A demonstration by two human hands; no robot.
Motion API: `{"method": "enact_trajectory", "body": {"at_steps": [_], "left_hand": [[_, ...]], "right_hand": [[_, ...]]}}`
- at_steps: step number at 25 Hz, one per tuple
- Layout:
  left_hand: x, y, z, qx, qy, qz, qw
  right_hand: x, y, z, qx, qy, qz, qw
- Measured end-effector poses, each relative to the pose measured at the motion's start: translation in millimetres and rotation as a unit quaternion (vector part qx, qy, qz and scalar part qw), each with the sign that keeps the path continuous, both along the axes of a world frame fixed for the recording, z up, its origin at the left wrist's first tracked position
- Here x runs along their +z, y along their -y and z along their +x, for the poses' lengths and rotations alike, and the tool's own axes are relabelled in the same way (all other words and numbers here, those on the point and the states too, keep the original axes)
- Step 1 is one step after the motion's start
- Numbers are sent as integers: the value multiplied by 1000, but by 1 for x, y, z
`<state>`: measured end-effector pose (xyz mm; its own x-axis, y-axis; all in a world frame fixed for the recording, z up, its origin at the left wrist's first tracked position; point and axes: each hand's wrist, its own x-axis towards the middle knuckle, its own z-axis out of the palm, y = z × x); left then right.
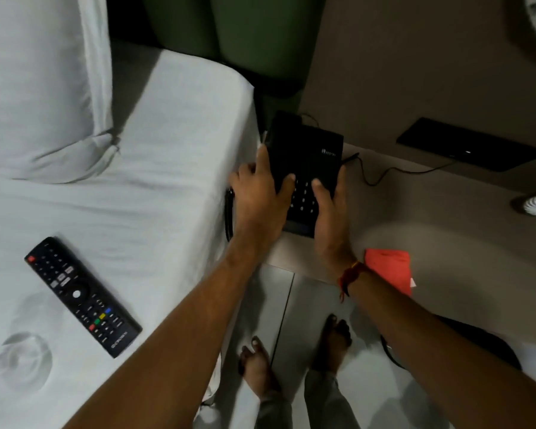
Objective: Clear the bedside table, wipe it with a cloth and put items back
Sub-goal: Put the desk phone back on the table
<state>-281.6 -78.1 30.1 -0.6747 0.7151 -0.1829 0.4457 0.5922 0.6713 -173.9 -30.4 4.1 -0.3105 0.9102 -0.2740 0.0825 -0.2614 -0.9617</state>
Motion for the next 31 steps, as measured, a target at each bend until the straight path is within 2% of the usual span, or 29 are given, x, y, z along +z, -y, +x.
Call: {"method": "enact_trajectory", "body": {"at_steps": [6, 11, 21, 26, 29, 31], "left_hand": [[-61, 38, 46, -2, 71, -70, 995], [-94, 16, 61, -1, 109, -83, 991], [-130, -59, 45, -4, 74, -48, 996], [-129, -77, 42, 4, 101, -61, 993], [-123, -73, 38, -21, 106, -66, 992], [-114, -62, 41, -55, 66, -80, 993]], "right_hand": [[-58, 45, 53, 14, 82, -64, 994], [-93, 25, 69, 36, 125, -97, 987], [-148, -62, 56, 93, 145, -43, 984], [-135, -87, 55, 132, 158, -30, 978], [-127, -90, 55, 141, 219, 8, 965], [-116, -86, 55, 115, 283, 59, 950]]}}
